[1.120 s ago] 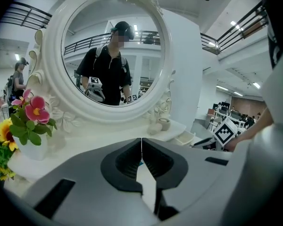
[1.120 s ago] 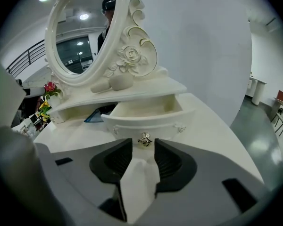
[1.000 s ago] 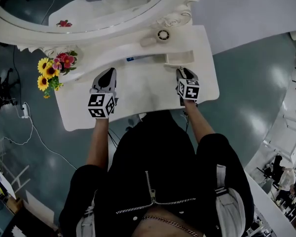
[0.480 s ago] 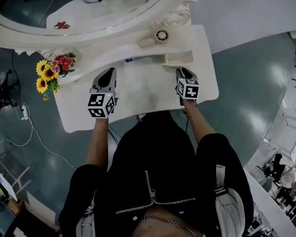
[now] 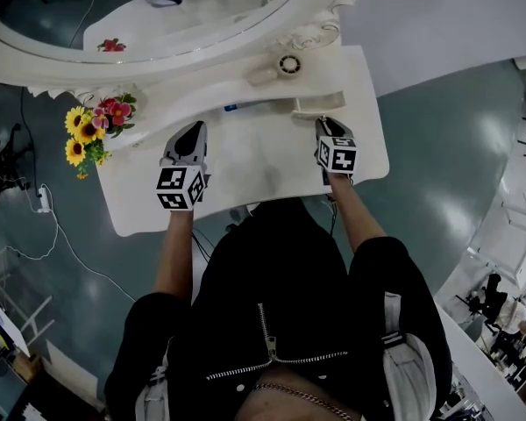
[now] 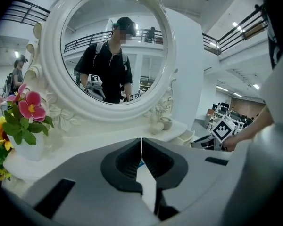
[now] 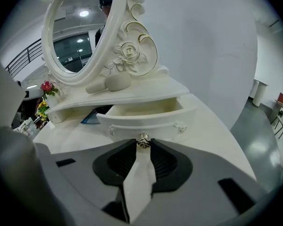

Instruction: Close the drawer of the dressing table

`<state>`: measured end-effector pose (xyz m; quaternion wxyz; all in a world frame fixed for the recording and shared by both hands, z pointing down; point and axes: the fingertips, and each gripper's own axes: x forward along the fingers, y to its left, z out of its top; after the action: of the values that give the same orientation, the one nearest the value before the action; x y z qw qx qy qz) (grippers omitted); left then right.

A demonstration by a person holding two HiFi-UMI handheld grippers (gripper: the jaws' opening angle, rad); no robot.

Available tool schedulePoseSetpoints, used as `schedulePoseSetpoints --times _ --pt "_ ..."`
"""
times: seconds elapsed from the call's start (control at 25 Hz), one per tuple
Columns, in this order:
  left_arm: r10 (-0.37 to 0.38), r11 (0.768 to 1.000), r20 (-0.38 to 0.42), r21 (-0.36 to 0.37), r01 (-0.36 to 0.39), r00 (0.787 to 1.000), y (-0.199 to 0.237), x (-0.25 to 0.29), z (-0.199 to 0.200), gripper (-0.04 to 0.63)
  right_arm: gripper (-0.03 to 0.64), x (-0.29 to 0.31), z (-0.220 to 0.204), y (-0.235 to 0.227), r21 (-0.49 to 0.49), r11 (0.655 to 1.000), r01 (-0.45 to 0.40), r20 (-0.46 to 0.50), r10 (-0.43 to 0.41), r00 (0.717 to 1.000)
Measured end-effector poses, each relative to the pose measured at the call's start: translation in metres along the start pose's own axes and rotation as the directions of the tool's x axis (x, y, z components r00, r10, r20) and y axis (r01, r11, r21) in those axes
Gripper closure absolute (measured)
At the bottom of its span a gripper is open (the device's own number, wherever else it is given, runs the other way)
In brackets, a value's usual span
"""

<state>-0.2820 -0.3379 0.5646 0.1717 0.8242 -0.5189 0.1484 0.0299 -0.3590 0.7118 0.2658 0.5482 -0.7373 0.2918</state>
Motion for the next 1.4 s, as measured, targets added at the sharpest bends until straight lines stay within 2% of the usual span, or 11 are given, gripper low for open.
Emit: schedulePoseSetpoints --times 0.6,1.4 --pt "0.024 0.999 -0.011 -0.026 -0.024 1.000 0.021 -0.005 -0.006 0.574 0.515 0.022 0.016 -0.002 -0.037 0.999 0.015 -0.049 -0.017 0.999" --pt "0.074 0.996 -0.019 -0.053 -0.075 0.997 0.032 -0.007 -0.012 0.574 0.515 0.047 0.040 -0.004 -0.054 0.999 -0.001 -0.028 0.000 1.000"
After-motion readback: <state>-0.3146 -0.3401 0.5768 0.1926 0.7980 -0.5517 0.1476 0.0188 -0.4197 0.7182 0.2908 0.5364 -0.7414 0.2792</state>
